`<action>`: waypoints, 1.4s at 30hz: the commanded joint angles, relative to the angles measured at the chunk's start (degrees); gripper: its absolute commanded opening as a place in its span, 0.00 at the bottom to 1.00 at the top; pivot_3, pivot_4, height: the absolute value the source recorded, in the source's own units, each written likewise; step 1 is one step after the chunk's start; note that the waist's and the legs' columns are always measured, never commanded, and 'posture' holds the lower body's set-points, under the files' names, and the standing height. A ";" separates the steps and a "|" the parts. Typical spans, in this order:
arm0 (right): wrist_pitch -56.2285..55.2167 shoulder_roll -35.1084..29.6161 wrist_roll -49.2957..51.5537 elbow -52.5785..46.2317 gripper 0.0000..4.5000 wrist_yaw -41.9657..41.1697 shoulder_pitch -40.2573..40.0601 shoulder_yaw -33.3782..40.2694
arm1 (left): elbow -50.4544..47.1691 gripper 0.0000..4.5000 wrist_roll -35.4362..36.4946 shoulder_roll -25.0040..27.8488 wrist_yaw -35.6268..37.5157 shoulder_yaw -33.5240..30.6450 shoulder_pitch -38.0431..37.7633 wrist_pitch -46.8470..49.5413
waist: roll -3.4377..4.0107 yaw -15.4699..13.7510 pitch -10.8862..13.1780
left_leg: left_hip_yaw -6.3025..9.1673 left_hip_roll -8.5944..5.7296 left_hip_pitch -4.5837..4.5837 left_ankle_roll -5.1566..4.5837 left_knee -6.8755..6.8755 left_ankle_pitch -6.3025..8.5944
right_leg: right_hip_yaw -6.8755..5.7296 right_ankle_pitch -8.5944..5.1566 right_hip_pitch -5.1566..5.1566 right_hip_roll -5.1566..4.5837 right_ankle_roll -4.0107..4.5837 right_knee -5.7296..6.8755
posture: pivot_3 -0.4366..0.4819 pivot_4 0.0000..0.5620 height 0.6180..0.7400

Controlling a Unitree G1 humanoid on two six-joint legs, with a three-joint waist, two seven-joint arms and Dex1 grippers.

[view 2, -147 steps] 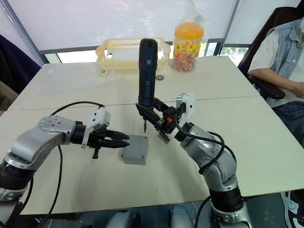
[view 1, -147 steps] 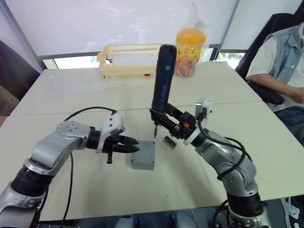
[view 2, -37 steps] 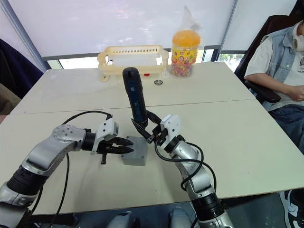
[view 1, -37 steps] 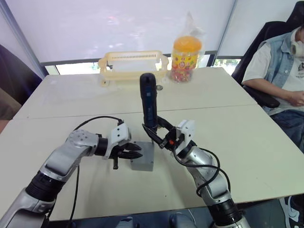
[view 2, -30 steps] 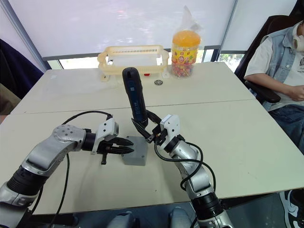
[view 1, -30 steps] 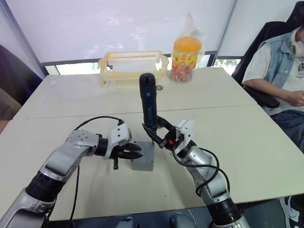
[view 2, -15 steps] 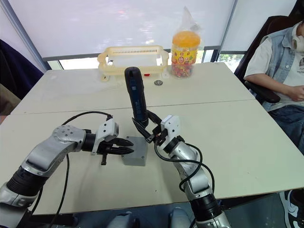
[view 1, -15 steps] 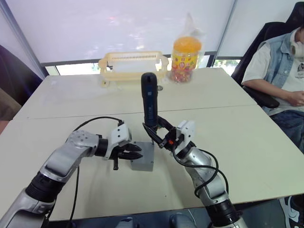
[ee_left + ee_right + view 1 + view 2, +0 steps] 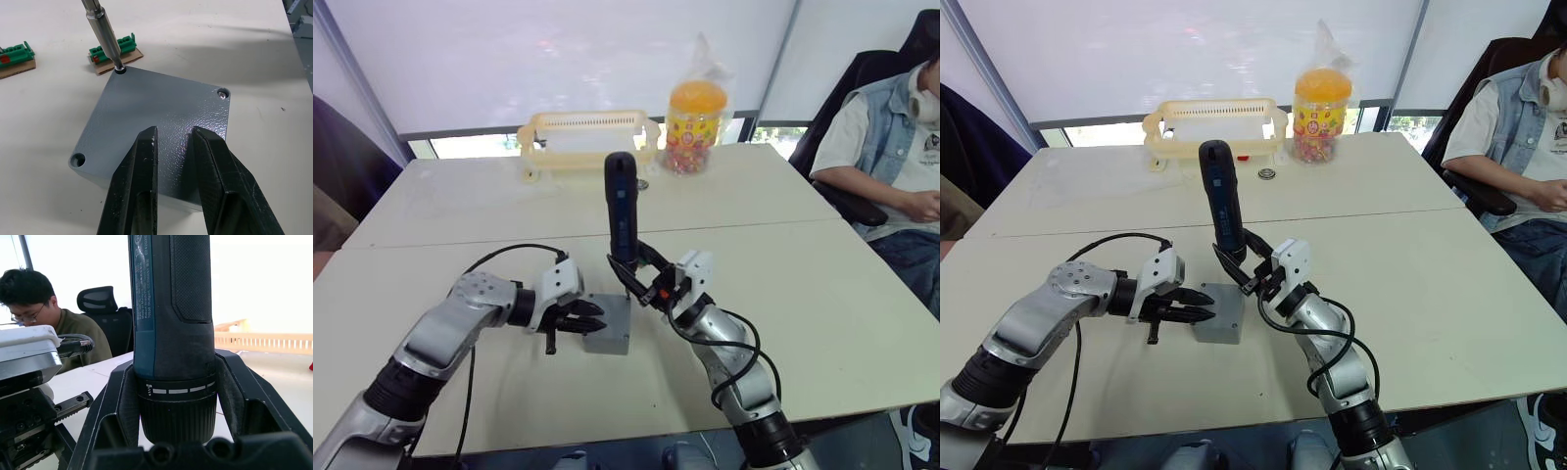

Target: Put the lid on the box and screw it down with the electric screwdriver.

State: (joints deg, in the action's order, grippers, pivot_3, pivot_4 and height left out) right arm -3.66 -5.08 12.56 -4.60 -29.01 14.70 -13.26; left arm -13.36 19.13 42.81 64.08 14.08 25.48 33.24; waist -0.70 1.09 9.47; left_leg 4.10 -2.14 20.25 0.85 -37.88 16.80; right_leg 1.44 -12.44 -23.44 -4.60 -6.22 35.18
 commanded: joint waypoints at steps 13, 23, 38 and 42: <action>5.00 0.14 0.90 5.66 0.40 -1.47 -2.24 -0.34 | 0.26 0.24 -1.49 0.87 -0.06 0.32 -0.30 0.13 | 0.00 0.01 0.00 | 0.06 0.01 0.01 0.00 0.02 0.00 | -0.03 -0.02 0.00 0.00 0.00 0.00 | 0.48 0.27 1.00; 4.66 -0.03 0.91 6.79 0.40 -1.76 -2.39 -0.78 | 0.05 0.24 -1.43 0.99 -0.16 0.02 -0.30 0.29 | 0.01 0.03 0.00 | 0.10 0.01 0.00 0.00 0.05 0.01 | -0.05 -0.11 0.00 -0.01 -0.13 -0.01 | 0.48 0.27 1.00; -1.30 0.98 -0.24 10.94 0.40 -1.83 -4.25 -0.92 | -0.57 0.24 -1.13 2.19 -0.29 -0.61 -1.19 0.28 | -0.09 0.03 -0.09 | 0.13 0.01 -0.32 0.01 0.63 0.00 | -0.06 -0.26 0.05 -0.05 0.07 -0.08 | 0.48 0.27 1.00; -1.63 0.70 -0.49 11.43 0.40 -2.25 -4.41 -1.34 | -0.73 0.24 -1.04 2.51 -0.22 -0.61 -1.16 0.36 | -0.08 0.03 -0.09 | 0.17 0.03 -0.51 0.01 0.77 0.00 | -0.08 -0.37 0.17 -0.04 0.15 -0.07 | 0.48 0.27 1.00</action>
State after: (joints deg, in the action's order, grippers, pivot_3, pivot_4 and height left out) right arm -8.56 -3.33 14.62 -0.44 -30.81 14.08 -13.19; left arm -13.77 18.74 44.49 63.76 13.79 24.97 33.20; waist -0.78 1.12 9.38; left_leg 4.26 -2.11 19.69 0.86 -37.09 16.80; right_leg 1.36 -12.85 -23.23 -4.63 -6.09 35.10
